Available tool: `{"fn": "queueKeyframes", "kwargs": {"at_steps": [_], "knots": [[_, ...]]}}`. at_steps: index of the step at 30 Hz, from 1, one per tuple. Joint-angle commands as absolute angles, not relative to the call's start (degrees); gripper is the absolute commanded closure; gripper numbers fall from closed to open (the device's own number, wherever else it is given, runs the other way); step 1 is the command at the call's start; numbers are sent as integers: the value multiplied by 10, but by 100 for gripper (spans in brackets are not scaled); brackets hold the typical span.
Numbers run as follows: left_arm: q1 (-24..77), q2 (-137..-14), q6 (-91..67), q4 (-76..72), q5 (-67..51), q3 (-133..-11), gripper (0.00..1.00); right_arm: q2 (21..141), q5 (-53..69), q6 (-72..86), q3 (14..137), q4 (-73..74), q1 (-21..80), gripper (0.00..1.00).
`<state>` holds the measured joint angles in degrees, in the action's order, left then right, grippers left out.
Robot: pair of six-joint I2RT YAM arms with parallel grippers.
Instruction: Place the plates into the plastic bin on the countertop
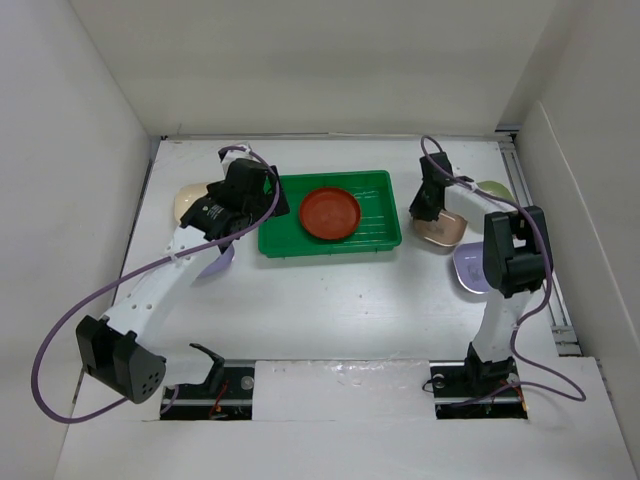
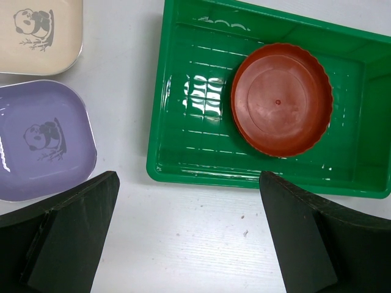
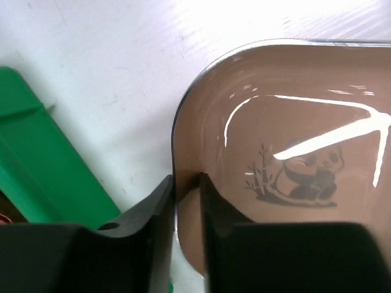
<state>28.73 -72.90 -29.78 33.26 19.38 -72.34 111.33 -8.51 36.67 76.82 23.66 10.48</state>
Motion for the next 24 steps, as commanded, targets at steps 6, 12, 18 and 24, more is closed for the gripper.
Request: {"fn": "queueKeyframes", "kwargs": {"at_steps": [6, 12, 18, 24], "knots": [[284, -708, -290, 332, 205, -717, 0, 1122, -122, 364, 832, 286, 122, 88], [284, -713, -290, 332, 205, -717, 0, 1112, -138, 359, 890, 330, 128, 100], [284, -713, -301, 332, 221, -717, 0, 1061, -221, 359, 964, 389, 174, 100], [284, -724, -348, 346, 276, -730, 0, 1070, -252, 324, 1089, 439, 279, 100]]}}
